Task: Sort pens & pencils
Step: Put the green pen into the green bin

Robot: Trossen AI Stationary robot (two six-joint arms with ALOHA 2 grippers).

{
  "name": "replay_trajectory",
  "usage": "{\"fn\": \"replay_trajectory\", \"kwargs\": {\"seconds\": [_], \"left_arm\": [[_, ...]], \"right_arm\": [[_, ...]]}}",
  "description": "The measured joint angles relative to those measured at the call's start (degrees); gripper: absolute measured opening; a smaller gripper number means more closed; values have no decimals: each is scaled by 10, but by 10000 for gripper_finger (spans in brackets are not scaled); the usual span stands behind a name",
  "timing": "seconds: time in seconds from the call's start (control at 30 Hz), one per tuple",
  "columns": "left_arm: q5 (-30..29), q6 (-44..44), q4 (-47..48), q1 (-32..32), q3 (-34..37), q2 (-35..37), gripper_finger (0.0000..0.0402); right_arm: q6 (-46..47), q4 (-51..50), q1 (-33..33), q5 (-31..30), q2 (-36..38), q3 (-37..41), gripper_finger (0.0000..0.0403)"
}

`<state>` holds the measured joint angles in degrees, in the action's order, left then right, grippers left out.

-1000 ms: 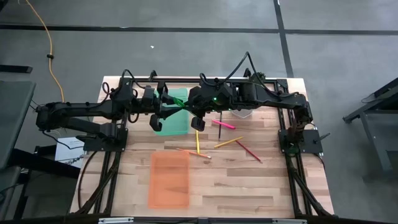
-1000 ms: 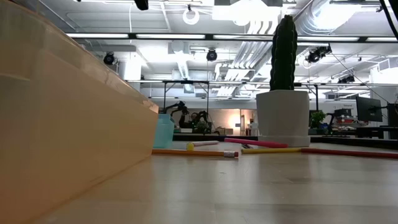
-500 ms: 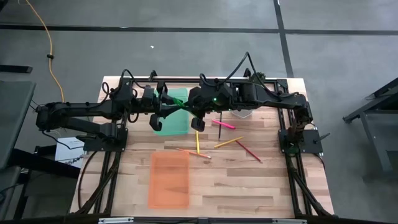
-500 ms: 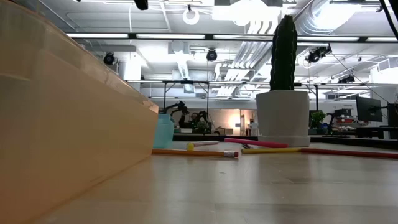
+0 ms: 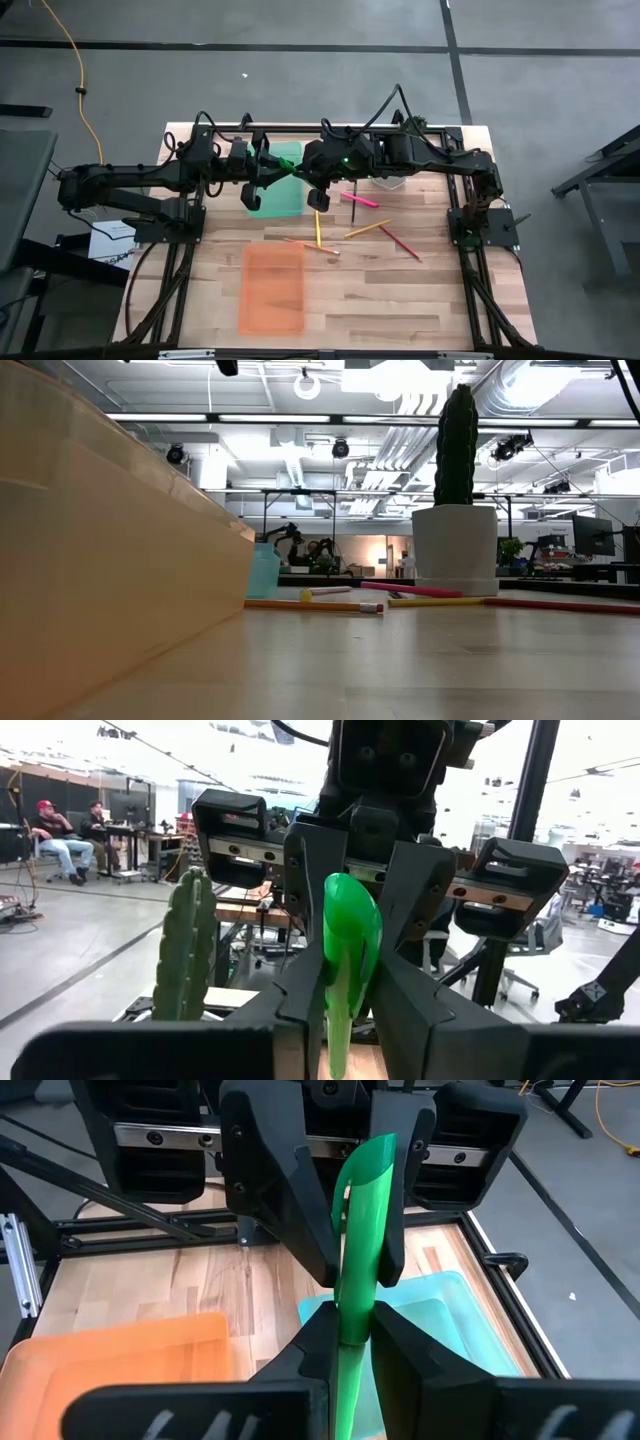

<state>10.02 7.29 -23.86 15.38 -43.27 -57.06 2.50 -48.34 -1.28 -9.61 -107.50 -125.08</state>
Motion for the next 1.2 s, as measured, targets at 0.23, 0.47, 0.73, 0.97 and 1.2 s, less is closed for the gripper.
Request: {"fn": "replay_trajectory", "kwargs": {"seconds": [0.23,0.47,0.73,0.97,1.2], "left_arm": [[0,0,0,0,0,0,51],[0,0,-1,0,0,0,54],[1,1,-1,0,0,0,53],[1,1,-1,0,0,0,51],[1,1,0,0,0,0,51]], "right_arm": [[-4,0,0,0,0,0,28],[-13,4,0,0,0,0,29],[-13,6,0,3,0,0,74],[-12,6,0,7,0,0,102],[-10,6,1,17,0,0,108]]}}
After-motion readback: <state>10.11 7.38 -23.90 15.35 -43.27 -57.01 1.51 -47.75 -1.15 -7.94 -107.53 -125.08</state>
